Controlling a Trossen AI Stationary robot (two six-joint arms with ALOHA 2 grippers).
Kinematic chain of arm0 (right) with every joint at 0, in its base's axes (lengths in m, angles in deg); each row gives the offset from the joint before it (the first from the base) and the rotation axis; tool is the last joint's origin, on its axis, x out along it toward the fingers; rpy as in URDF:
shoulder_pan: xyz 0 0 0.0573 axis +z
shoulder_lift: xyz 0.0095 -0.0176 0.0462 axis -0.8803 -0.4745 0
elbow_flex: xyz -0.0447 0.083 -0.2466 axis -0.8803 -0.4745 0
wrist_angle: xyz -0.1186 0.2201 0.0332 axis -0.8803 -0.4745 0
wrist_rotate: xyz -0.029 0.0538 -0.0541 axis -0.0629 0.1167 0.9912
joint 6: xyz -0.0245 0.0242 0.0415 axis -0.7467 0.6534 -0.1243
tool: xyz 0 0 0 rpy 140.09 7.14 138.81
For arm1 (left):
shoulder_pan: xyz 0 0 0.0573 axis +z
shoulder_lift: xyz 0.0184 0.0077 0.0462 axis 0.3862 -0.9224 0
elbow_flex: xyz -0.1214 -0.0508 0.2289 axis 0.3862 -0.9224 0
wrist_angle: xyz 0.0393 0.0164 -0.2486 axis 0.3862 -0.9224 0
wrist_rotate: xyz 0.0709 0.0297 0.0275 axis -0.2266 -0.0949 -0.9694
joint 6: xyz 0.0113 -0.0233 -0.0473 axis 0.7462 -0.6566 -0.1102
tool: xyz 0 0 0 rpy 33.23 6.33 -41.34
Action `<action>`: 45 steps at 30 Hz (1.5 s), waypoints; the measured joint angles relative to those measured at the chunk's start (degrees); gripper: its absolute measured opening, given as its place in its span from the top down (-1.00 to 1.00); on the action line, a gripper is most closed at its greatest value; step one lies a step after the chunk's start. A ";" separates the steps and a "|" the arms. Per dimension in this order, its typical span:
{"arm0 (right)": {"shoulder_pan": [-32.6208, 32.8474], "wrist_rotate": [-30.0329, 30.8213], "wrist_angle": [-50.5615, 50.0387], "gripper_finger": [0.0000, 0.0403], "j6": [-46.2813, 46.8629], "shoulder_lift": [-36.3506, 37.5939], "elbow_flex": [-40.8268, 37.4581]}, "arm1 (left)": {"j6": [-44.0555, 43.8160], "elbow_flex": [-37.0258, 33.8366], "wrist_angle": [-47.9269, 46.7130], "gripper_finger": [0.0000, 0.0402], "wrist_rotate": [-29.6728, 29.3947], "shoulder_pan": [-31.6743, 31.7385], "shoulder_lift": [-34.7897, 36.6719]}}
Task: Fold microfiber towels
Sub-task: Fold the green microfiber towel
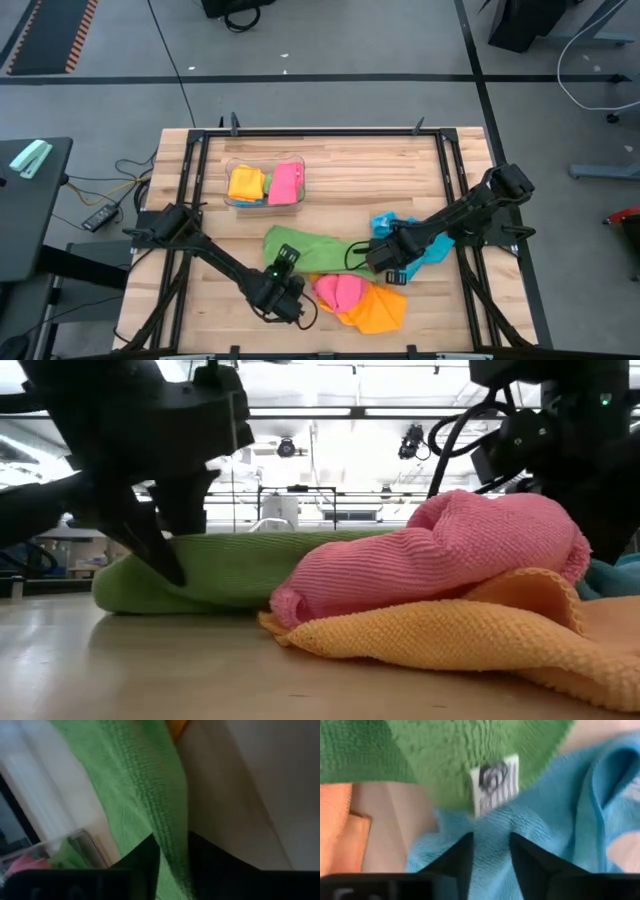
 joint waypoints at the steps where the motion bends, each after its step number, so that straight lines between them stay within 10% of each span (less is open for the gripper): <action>1: 0.05 -0.71 -1.24 0.25 0.75 0.00 0.60 | -0.99 0.10 -0.14 0.46 -0.10 0.00 0.17; 15: 9.97 5.51 -5.72 0.02 4.44 0.07 11.25 | -18.55 -4.75 -2.86 0.17 0.01 -1.34 2.12; 25: 11.59 10.94 -3.29 0.07 3.15 0.05 12.05 | -20.55 -8.53 -8.93 0.91 -0.38 -2.22 2.10; 35: 8.84 20.33 20.44 0.18 -20.08 0.04 8.81 | -23.60 -8.60 -25.59 0.95 -5.84 -7.65 2.10; 45: 2.82 20.51 21.40 0.27 -34.48 0.24 8.79 | -27.24 -8.60 -32.28 0.95 14.64 -12.76 2.10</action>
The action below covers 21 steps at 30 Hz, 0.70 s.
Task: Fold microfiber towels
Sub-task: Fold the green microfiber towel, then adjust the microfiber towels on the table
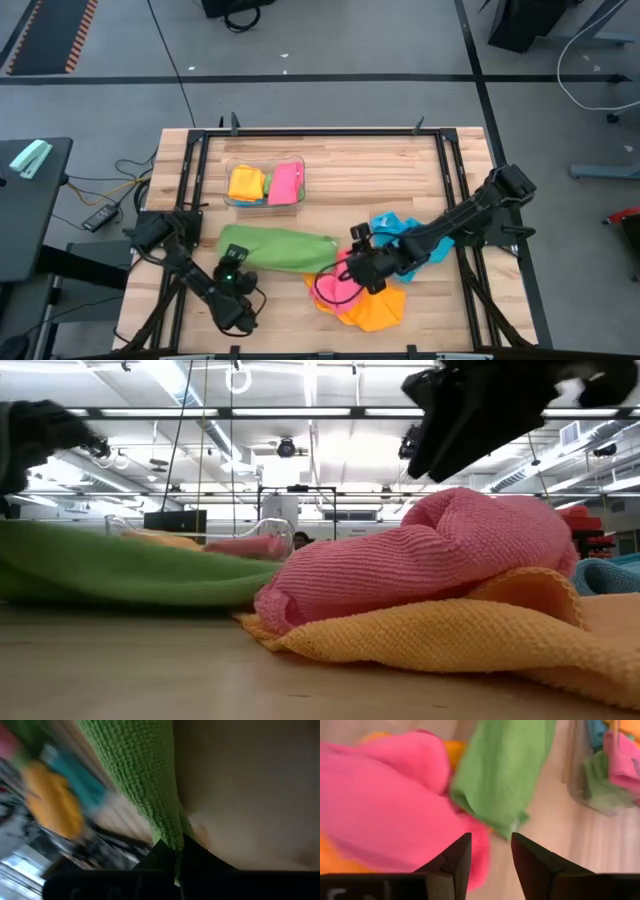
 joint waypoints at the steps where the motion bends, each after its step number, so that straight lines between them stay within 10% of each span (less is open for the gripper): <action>1: -0.89 -0.38 -0.08 0.28 -0.94 0.00 0.00 | -0.74 0.00 -0.18 0.96 2.40 -0.45 0.00; 11: -5.65 -30.42 14.39 0.40 -7.36 -0.38 -0.02 | -12.02 1.82 -0.59 0.53 9.19 -4.25 2.05; 21: -4.95 -31.27 24.90 0.42 -8.25 -8.39 0.04 | -37.63 10.17 2.91 -0.03 -5.98 -8.19 6.95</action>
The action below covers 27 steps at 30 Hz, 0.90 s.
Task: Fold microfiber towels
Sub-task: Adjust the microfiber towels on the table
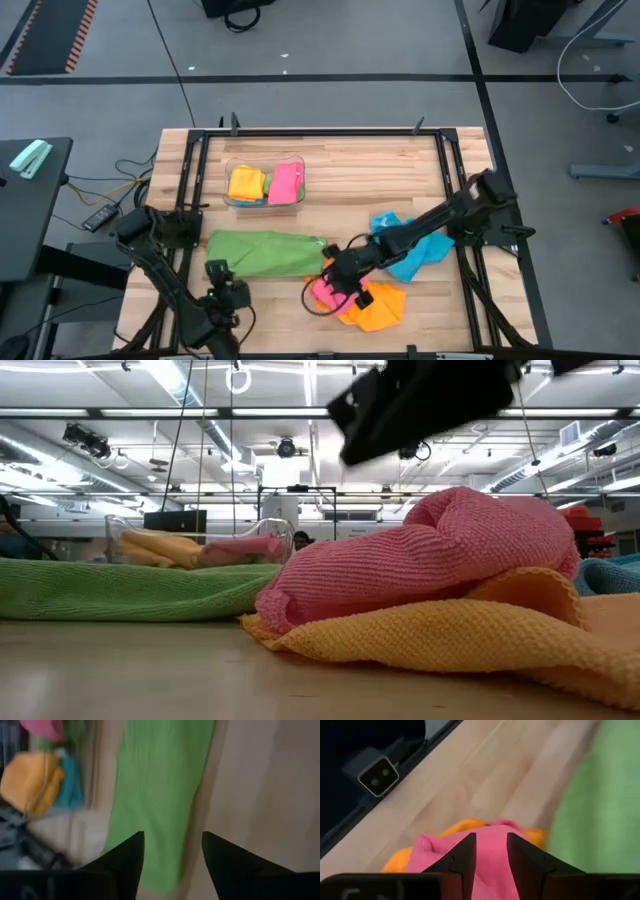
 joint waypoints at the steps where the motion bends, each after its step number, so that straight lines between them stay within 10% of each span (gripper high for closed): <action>1: 0.36 0.00 0.96 0.42 0.13 -1.57 -0.01 | -1.95 0.51 1.01 -0.05 -2.73 -0.42 0.04; 6: 1.92 0.04 3.86 0.42 2.13 -6.10 -0.11 | -5.19 0.72 11.77 -0.03 -12.02 -0.11 -0.03; 27: -6.06 1.73 -11.49 0.44 3.31 2.05 -13.03 | -0.60 0.61 32.66 0.12 -12.25 14.61 -4.27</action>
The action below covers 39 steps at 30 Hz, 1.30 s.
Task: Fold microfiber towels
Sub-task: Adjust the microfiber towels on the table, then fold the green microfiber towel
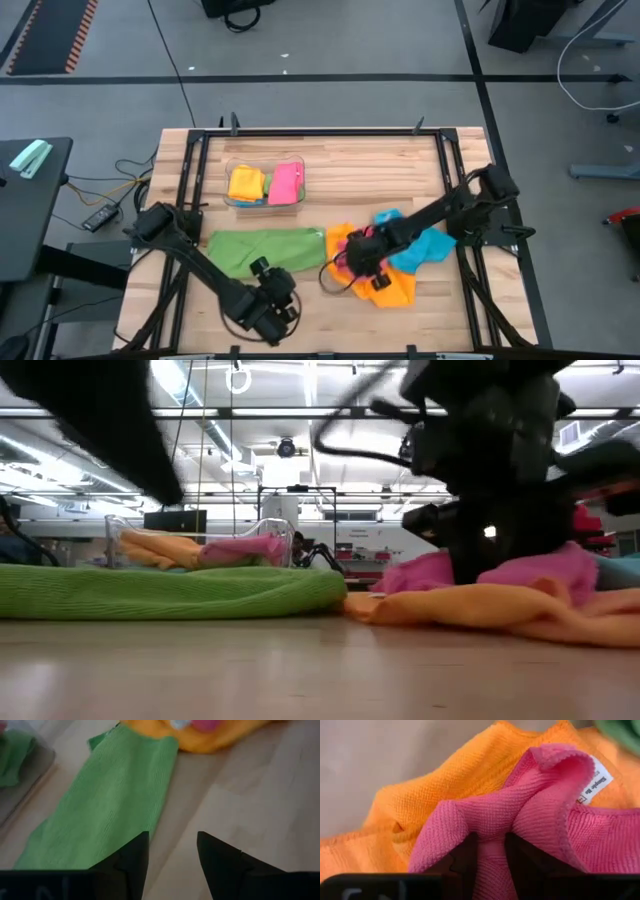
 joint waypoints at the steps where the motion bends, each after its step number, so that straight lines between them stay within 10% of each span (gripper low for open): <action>1: -1.27 0.59 -0.95 0.45 -0.21 1.66 -1.26 | 0.68 0.10 1.30 0.12 -0.03 0.98 -0.32; 17: -18.32 2.36 -2.53 0.58 -8.03 21.27 -9.47 | 18.22 -0.59 9.85 0.21 5.65 14.34 -7.67; 29: -16.94 -0.51 -3.70 0.58 -8.59 31.32 -5.92 | 21.98 0.07 16.20 0.37 15.29 13.25 -9.31; 39: -8.94 -3.39 3.13 0.59 -2.40 25.75 -5.87 | 25.71 -0.25 24.77 0.50 26.99 6.48 -7.38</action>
